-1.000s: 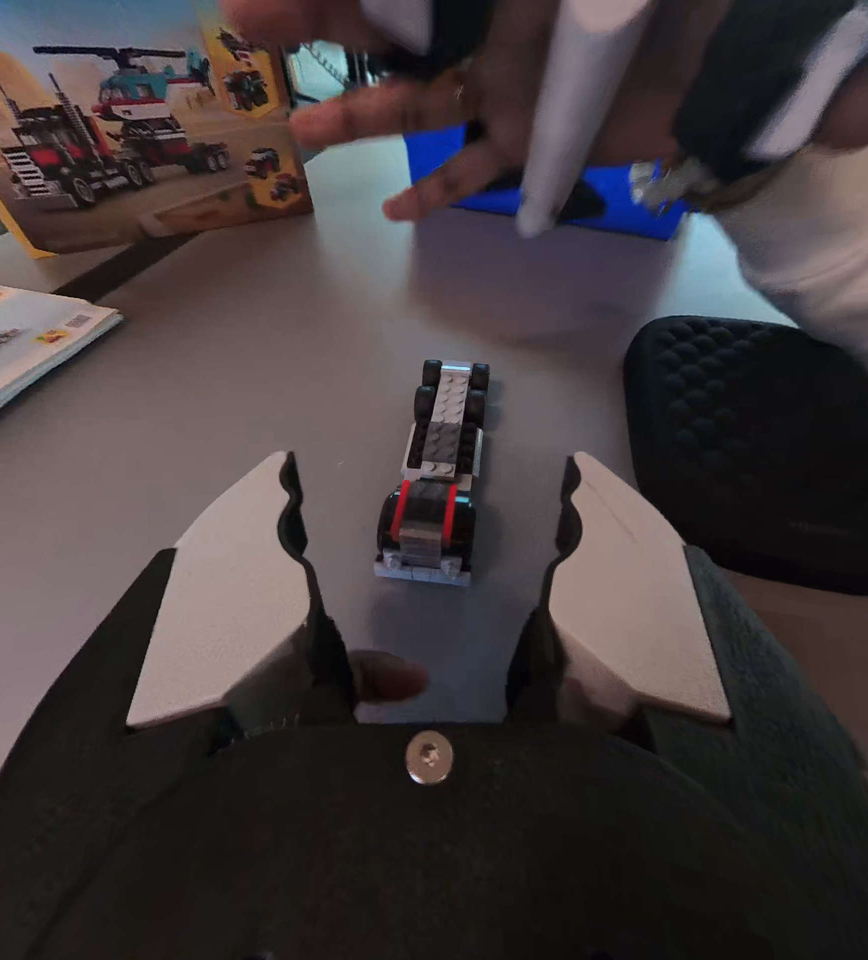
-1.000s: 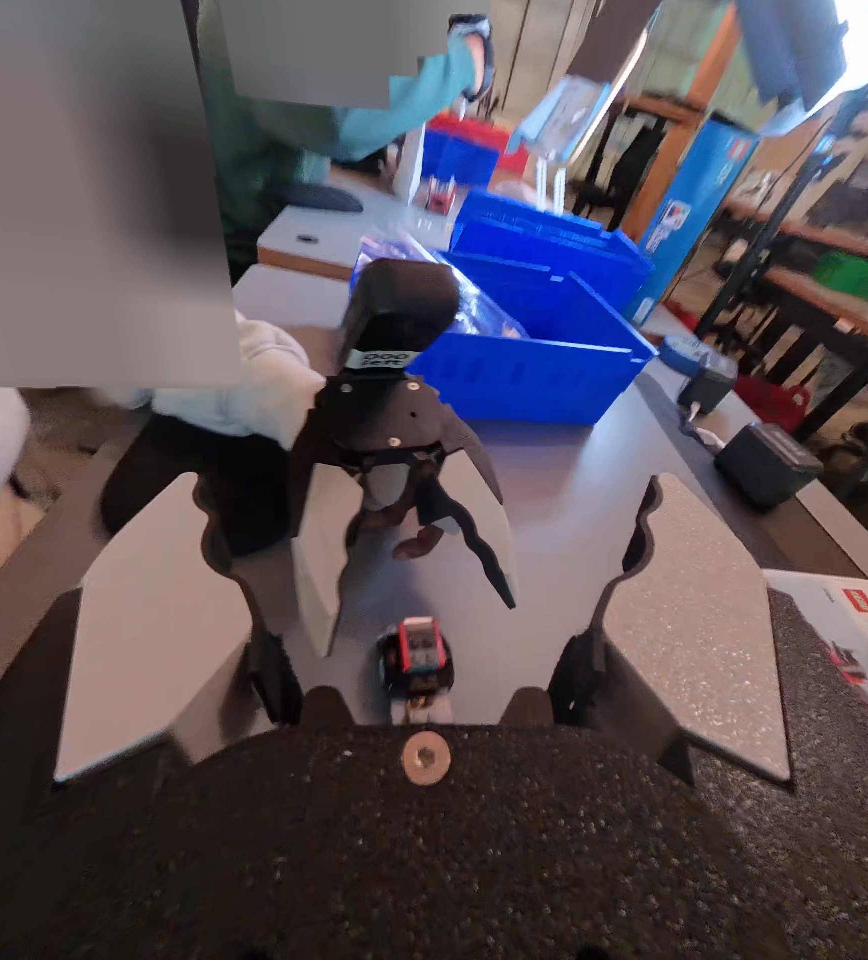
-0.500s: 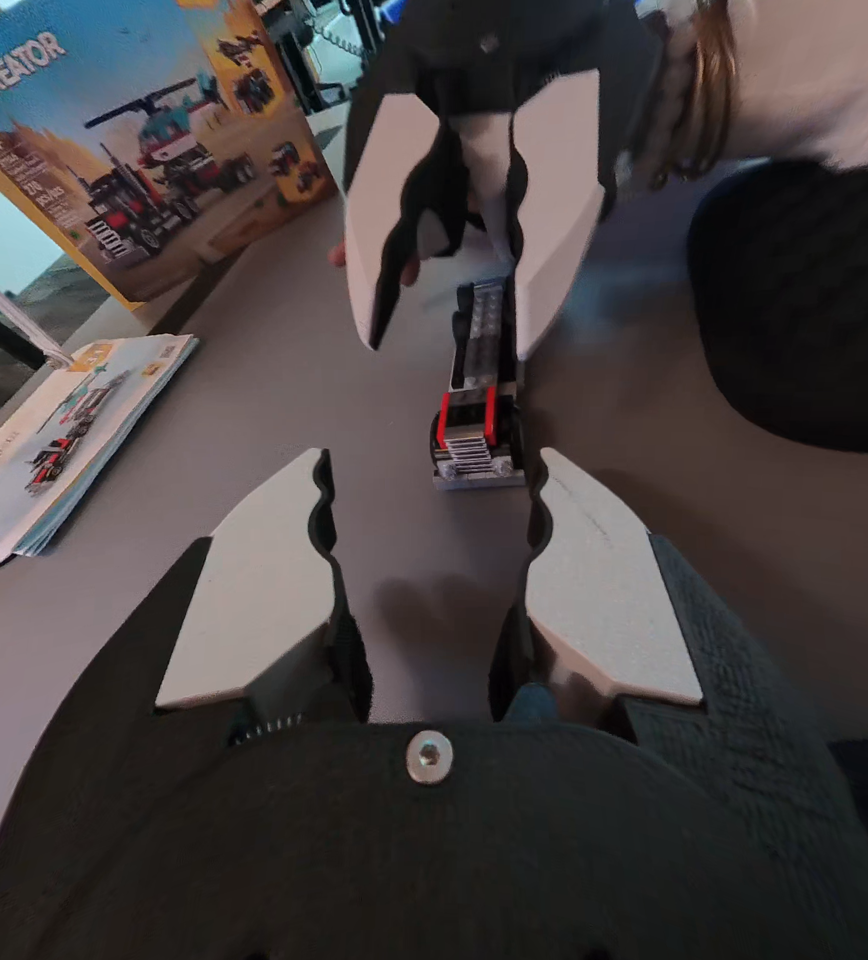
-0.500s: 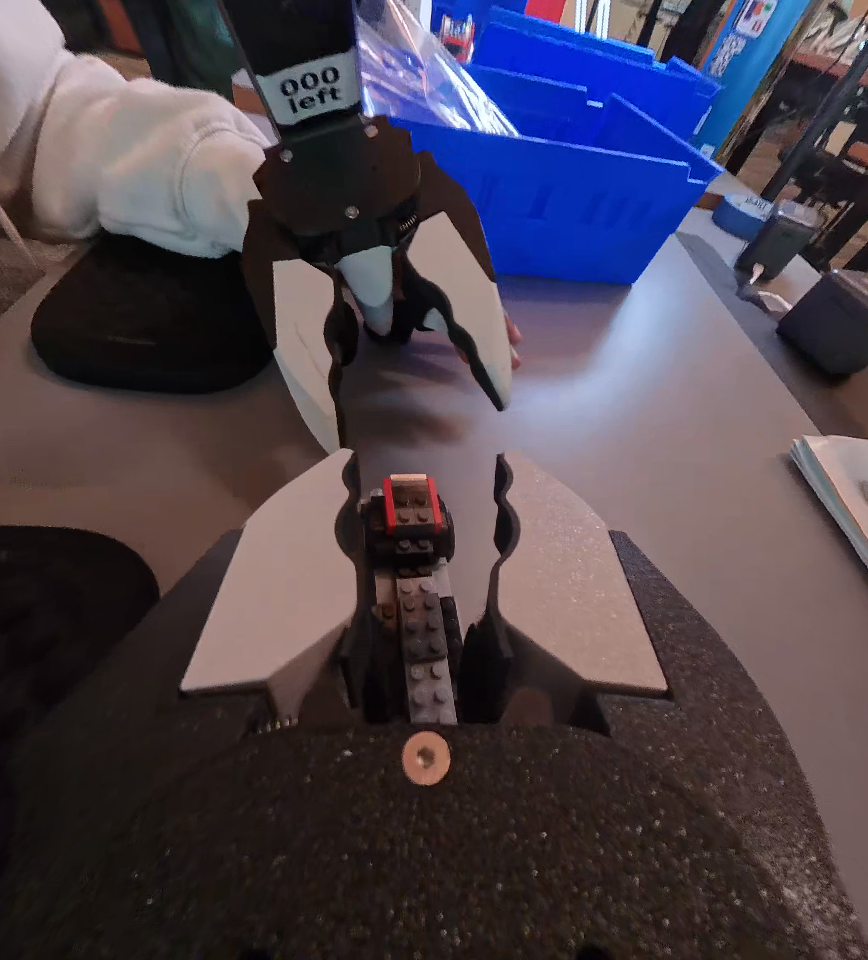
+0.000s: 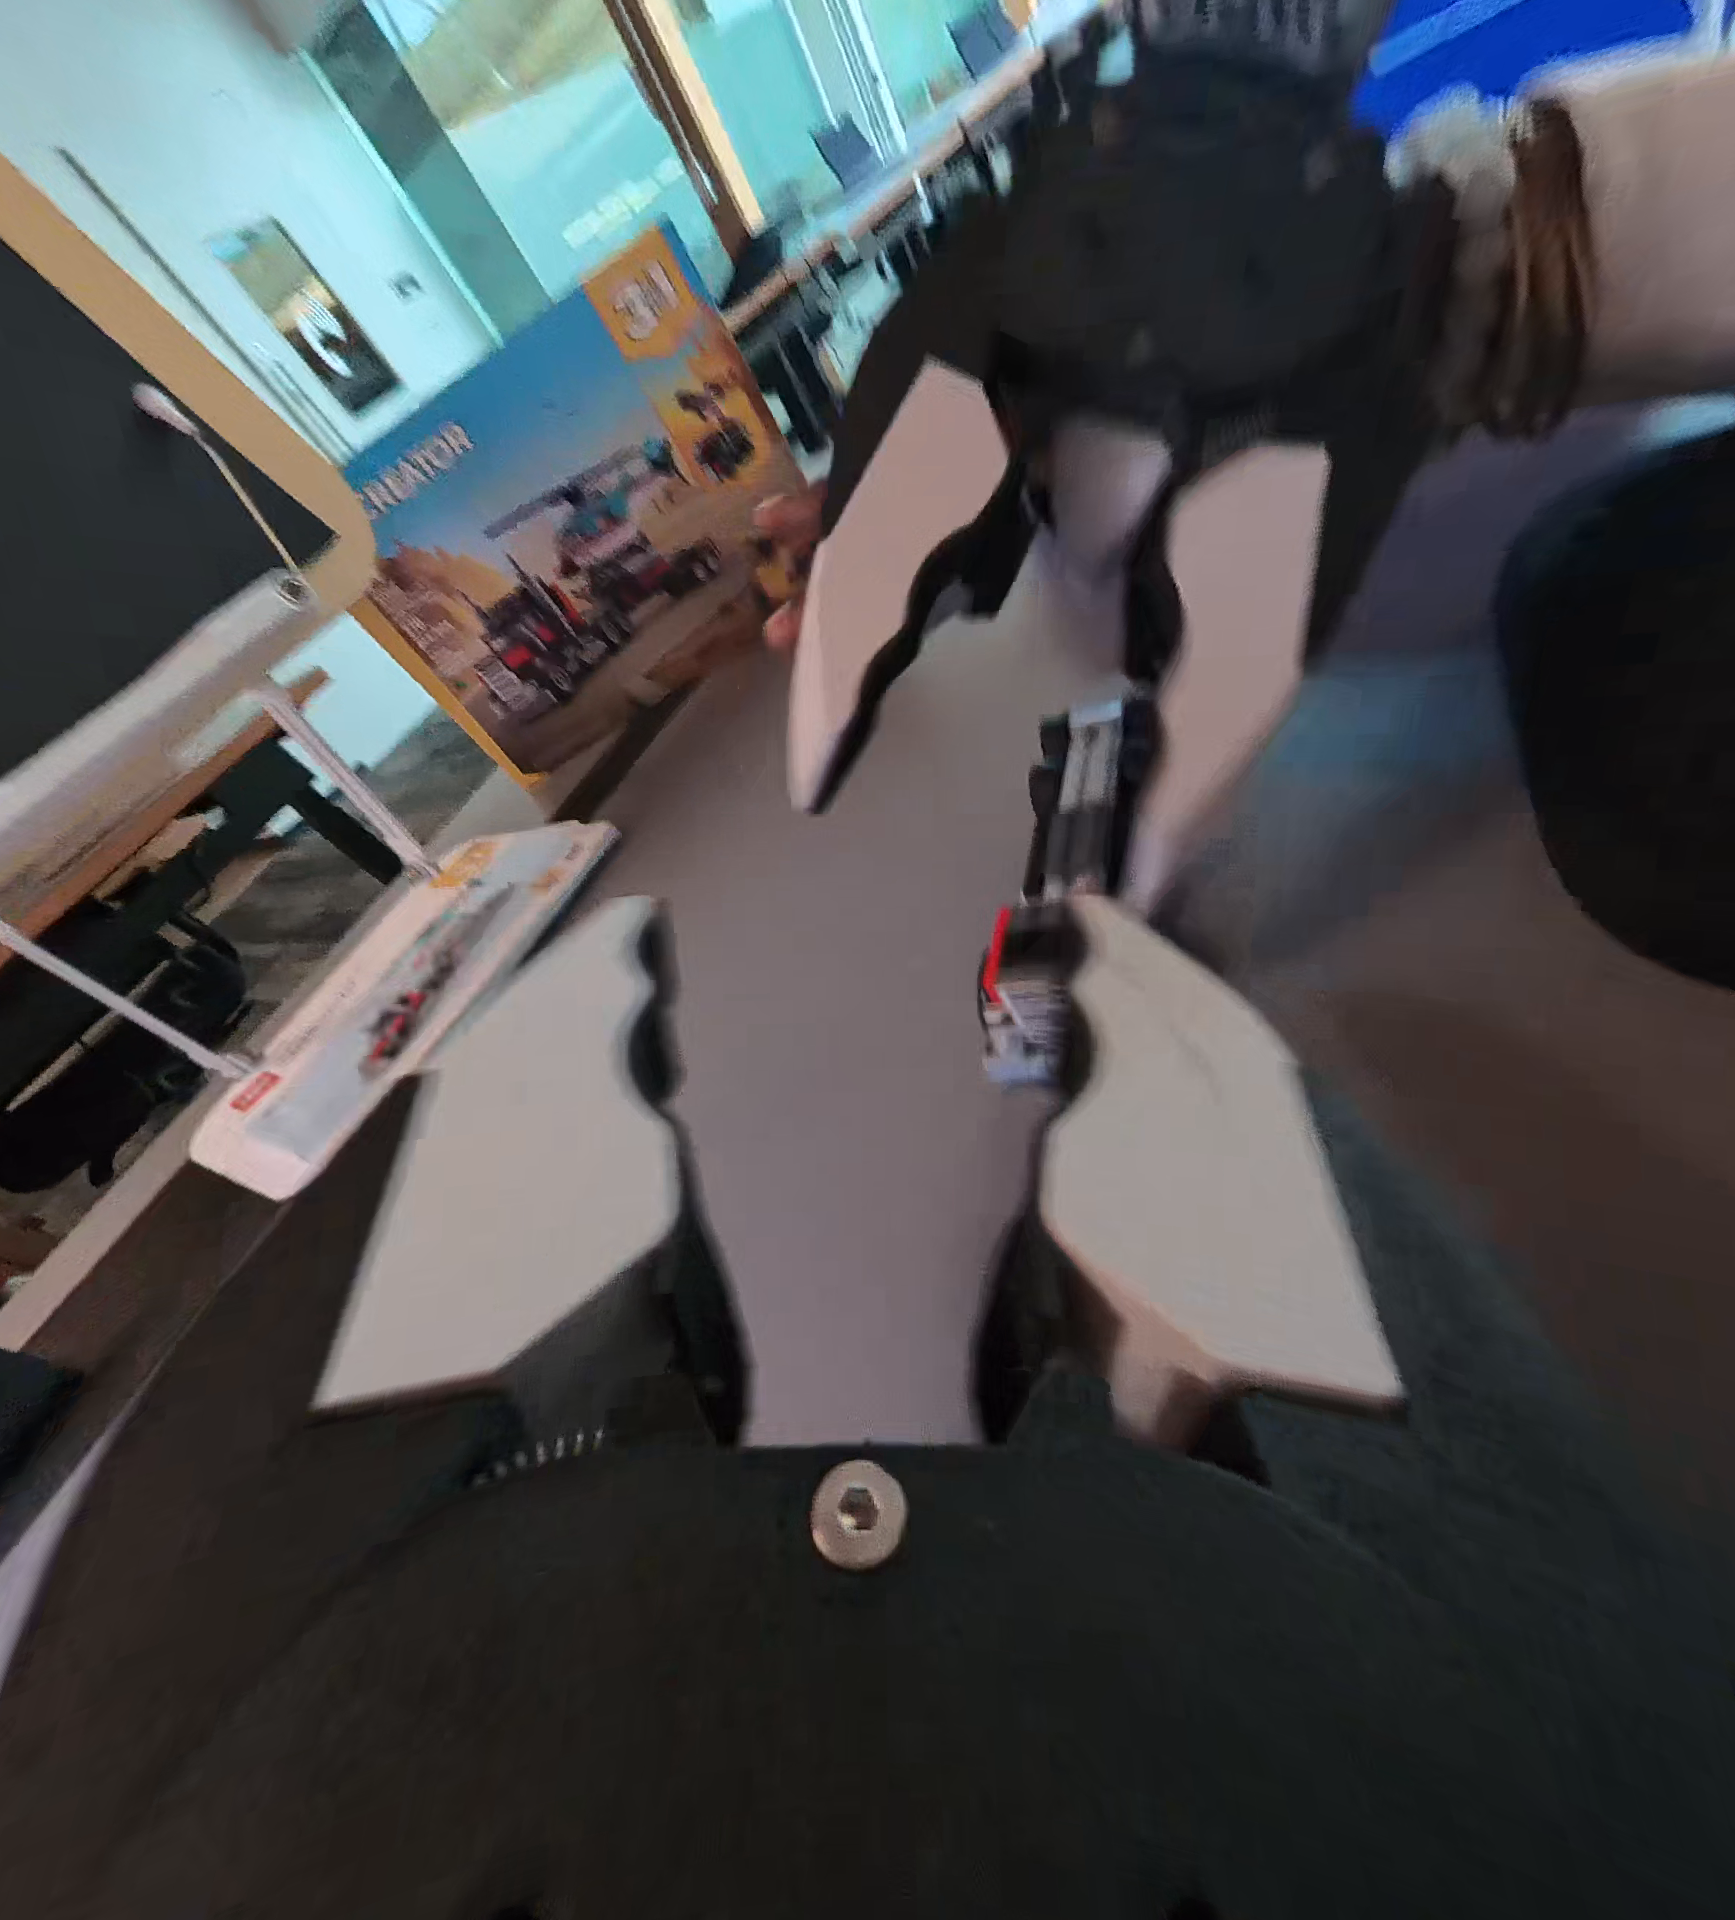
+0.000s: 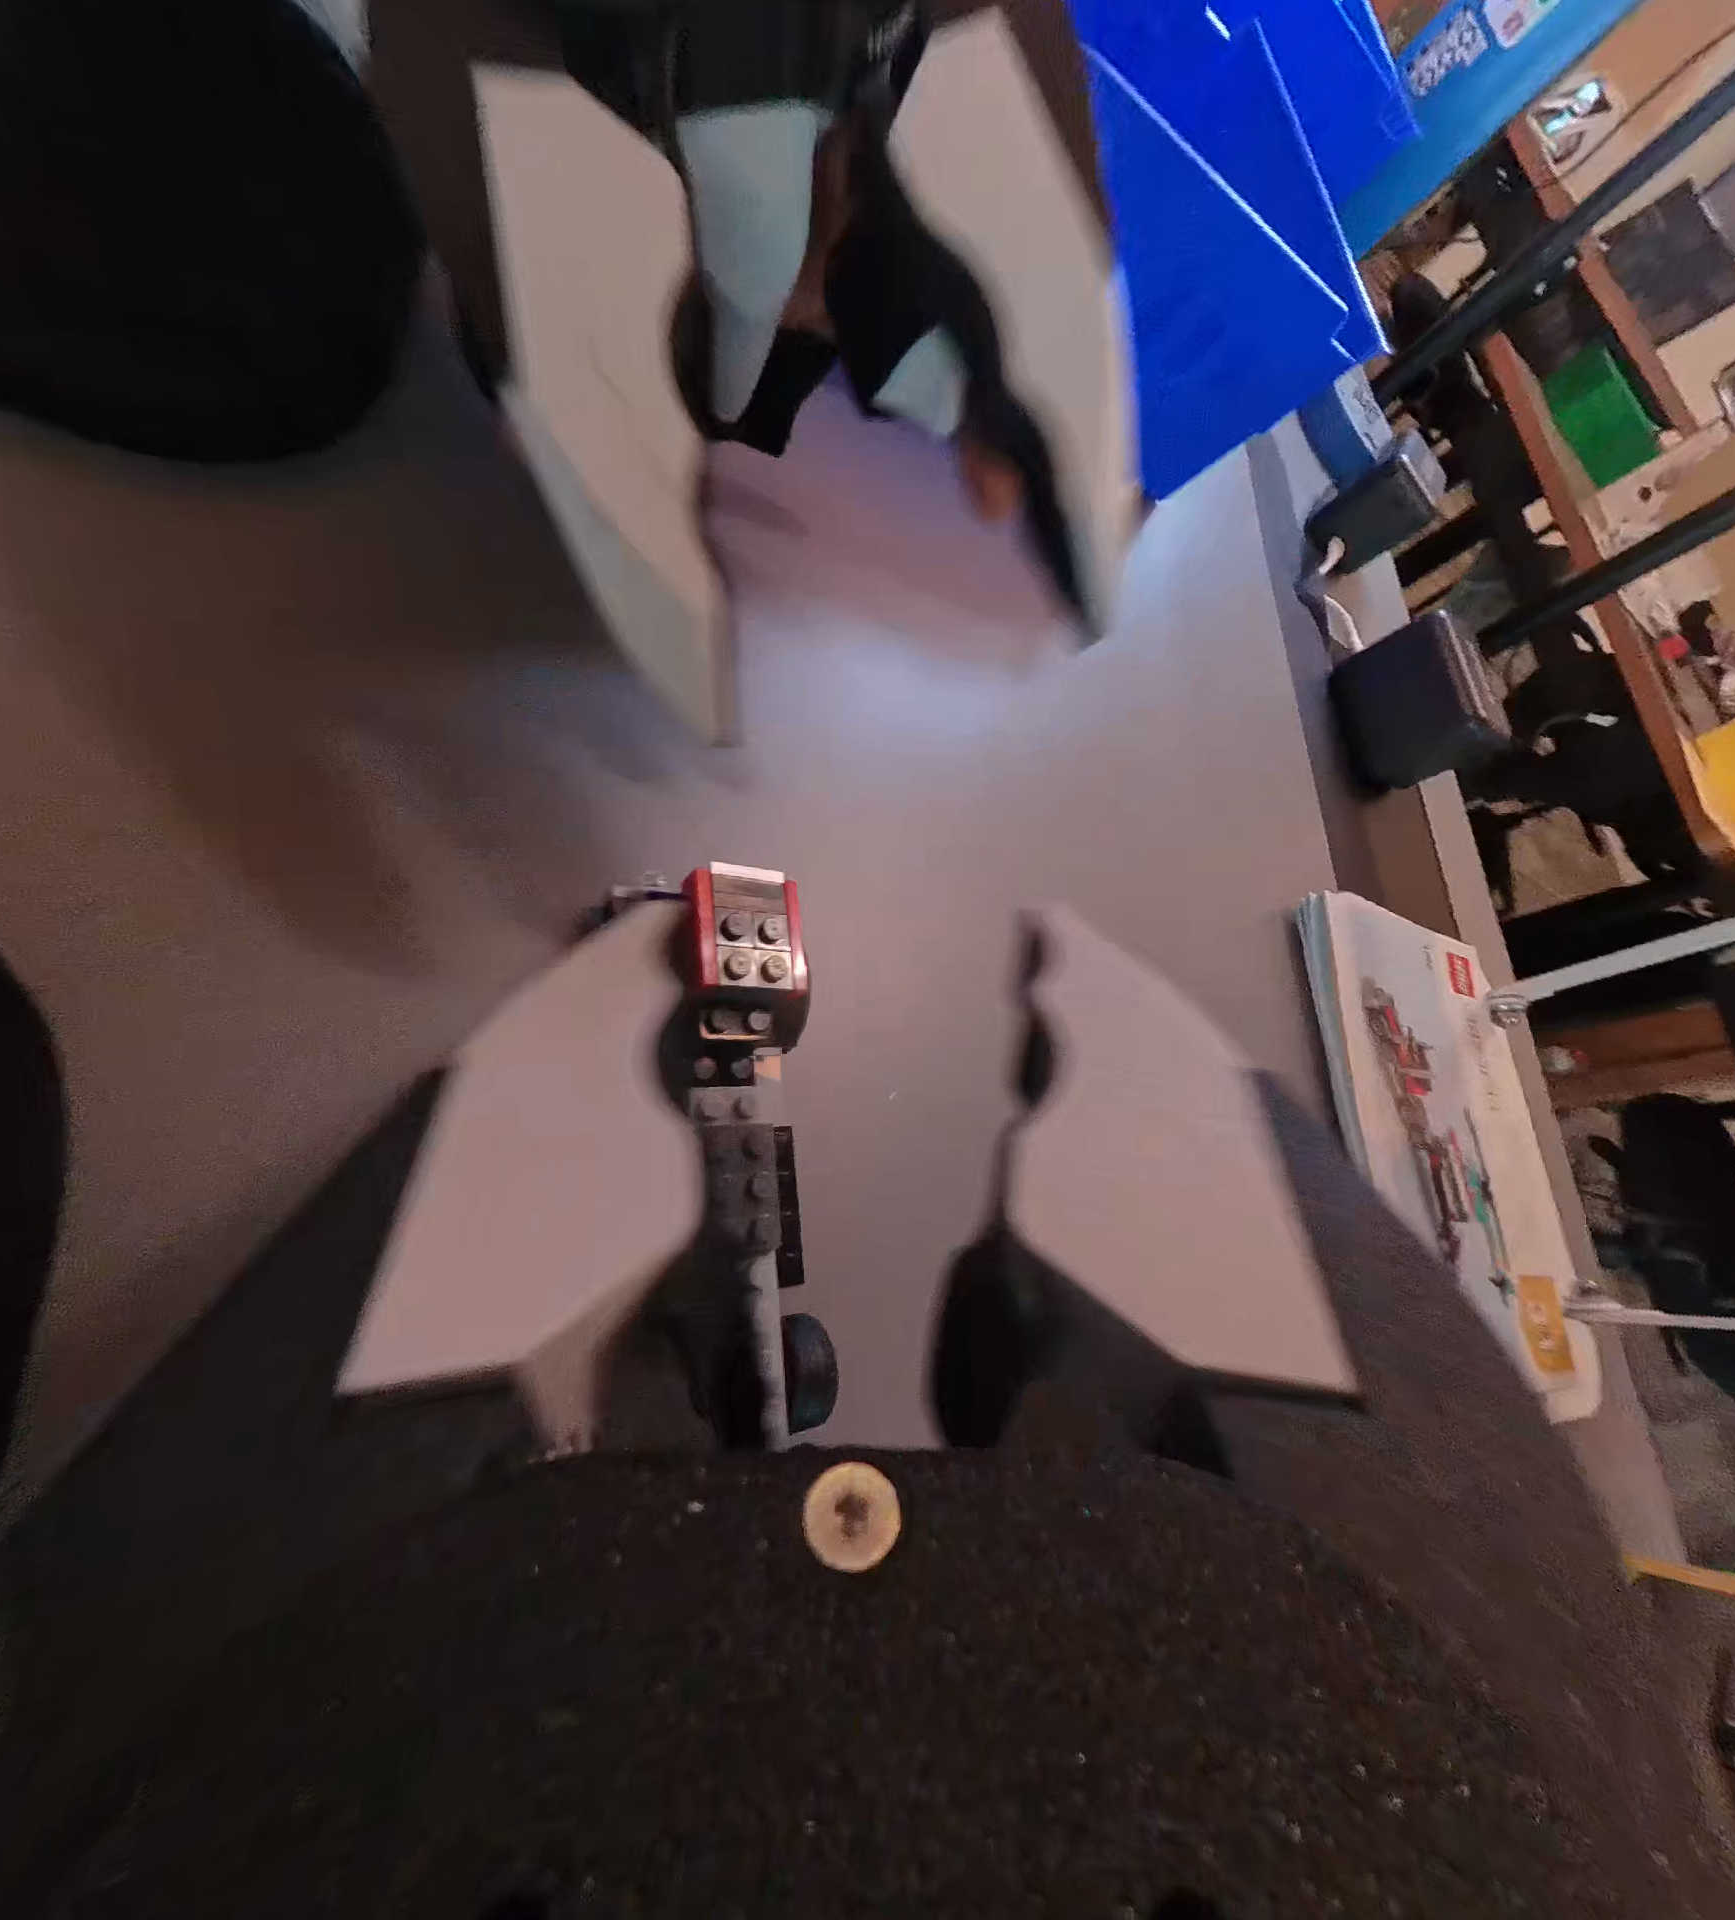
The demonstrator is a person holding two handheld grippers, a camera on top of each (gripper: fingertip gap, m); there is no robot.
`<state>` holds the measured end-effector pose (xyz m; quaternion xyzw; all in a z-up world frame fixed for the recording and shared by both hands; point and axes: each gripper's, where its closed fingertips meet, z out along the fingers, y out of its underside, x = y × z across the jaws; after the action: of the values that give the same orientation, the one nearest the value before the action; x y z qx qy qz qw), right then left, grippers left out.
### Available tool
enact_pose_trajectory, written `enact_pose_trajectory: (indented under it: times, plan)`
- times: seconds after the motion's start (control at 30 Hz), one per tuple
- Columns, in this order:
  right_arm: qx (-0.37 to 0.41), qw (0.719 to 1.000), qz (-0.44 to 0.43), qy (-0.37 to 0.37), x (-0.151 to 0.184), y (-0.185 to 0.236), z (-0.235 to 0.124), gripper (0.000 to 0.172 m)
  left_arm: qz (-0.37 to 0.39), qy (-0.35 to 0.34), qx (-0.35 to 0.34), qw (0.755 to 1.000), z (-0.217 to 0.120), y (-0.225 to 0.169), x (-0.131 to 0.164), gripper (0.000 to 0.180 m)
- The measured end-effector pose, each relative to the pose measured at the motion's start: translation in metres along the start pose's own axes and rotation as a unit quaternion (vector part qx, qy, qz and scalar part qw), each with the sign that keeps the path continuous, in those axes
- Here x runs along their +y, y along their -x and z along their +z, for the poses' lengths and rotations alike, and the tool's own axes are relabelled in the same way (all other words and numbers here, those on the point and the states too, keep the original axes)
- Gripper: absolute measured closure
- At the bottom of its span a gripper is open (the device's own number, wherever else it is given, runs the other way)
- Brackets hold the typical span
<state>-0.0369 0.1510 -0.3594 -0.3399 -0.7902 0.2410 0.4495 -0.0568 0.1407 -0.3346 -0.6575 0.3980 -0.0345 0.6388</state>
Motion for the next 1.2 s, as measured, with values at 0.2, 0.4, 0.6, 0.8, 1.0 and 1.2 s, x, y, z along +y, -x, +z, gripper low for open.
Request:
enact_pose_trajectory:
  times: [0.2, 0.4, 0.6, 0.8, 1.0, 1.2]
  plan:
    - [0.003, 0.998, 0.011, -0.054, -0.017, -0.005, -0.016, 0.158, -0.014, 0.034, 0.041, 0.998, -0.001, -0.011, 0.009, 0.180]
    - [0.085, 0.993, 0.022, -0.074, -0.023, -0.004, -0.009, 0.038, -0.031, 0.019, 0.027, 0.999, 0.009, -0.010, 0.010, 0.037]
    - [0.091, 0.989, -0.002, -0.119, -0.033, 0.005, -0.025, 0.159, 0.000, 0.037, 0.054, 0.998, 0.004, -0.019, 0.014, 0.180]
    - [0.071, 0.993, -0.001, -0.093, -0.027, 0.010, -0.022, 0.172, -0.031, 0.036, 0.069, 0.997, 0.004, -0.020, 0.014, 0.180]
    - [0.056, 0.996, 0.041, -0.062, -0.007, 0.013, -0.007, 0.090, -0.055, 0.022, 0.048, 0.997, 0.007, -0.015, 0.013, 0.104]
    - [0.002, 0.997, 0.081, 0.009, 0.021, 0.029, 0.009, 0.110, -0.010, 0.087, 0.089, 0.992, 0.011, -0.036, 0.031, 0.123]
